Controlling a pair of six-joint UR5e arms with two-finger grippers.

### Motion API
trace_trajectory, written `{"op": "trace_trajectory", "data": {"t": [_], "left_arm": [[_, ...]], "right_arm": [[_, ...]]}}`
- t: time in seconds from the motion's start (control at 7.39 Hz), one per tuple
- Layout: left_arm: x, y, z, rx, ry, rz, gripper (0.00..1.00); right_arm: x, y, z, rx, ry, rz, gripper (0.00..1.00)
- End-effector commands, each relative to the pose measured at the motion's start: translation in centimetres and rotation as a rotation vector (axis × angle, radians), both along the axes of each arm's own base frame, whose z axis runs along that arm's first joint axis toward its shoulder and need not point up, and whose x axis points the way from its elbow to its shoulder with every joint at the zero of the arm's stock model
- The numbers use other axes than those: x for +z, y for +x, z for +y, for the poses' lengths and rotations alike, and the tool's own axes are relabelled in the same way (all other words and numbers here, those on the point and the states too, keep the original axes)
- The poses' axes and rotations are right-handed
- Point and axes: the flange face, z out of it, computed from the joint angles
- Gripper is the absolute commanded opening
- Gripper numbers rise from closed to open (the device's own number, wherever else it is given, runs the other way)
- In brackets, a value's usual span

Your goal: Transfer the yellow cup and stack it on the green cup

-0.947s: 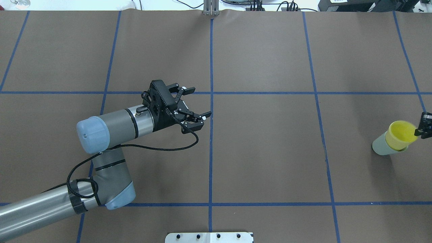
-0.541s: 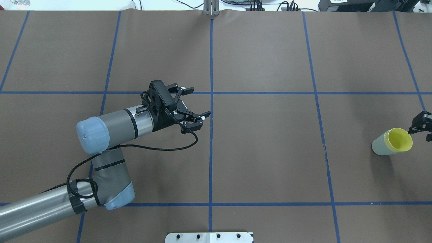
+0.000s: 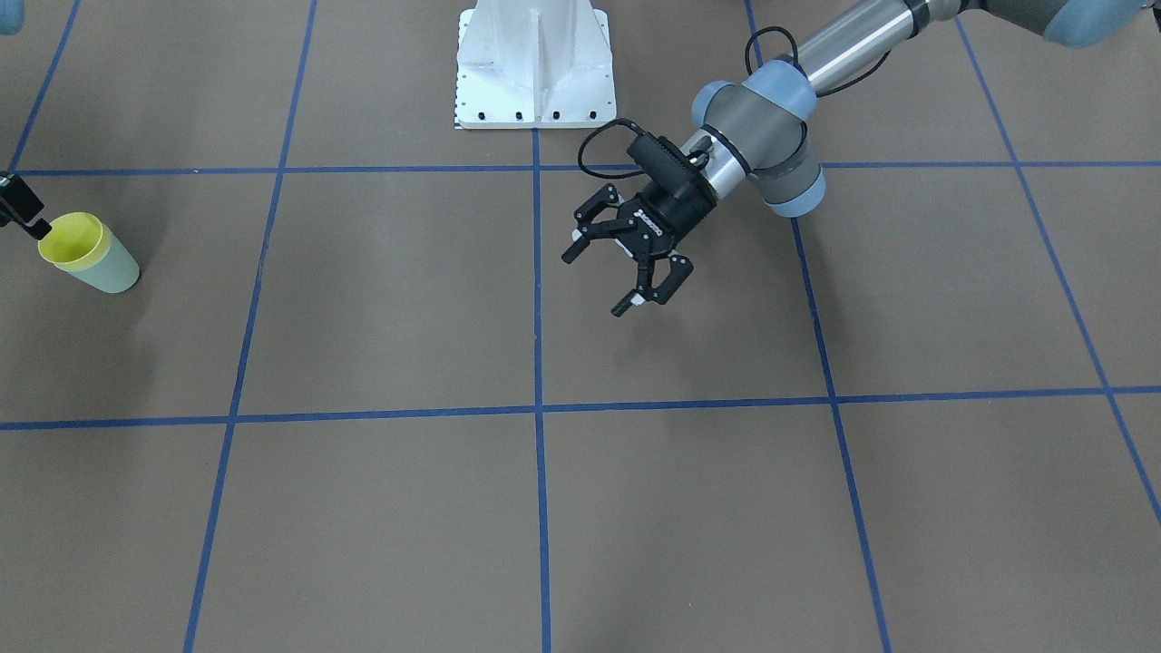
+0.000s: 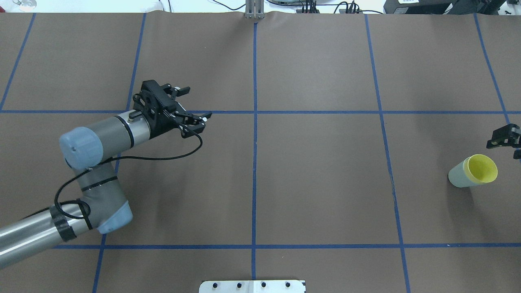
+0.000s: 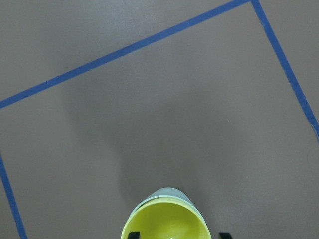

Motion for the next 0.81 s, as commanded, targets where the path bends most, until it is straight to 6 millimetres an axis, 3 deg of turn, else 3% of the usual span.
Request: {"op": "trace_trajectory", "data": {"t": [0.0,0.14,0.27,0.41,0.54,0.68], "left_arm": [[5.3,-8.7,-8.8,0.03,-0.27,-0.126,0.99],[6.8,-14.1,-12.2,0.056,-0.399,-0.175,0.99],[8.9,-17.9,-13.9,0.131,-0.582,-0.217,0.99],[10.3,-24.1,-15.6,0.175,-0.74,-0.194,0.99],[11.6,-31.9,-17.2,0.232,-0.966,-0.127,0.99],[11.3,-35.3,-17.3,0.27,-0.988,-0.146,0.99]], "right_arm": [[-1.5,2.2,-1.9,0.026,0.073,-0.005,1.0],[-0.7,3.8,-2.3,0.001,0.107,0.012,1.0],[0.4,5.2,-2.5,-0.017,0.122,0.018,1.0],[1.2,7.0,-2.6,-0.035,0.137,0.009,1.0],[3.1,8.5,-2.8,-0.077,0.163,0.015,1.0],[4.8,9.2,-3.4,-0.116,0.186,0.036,1.0]]}}
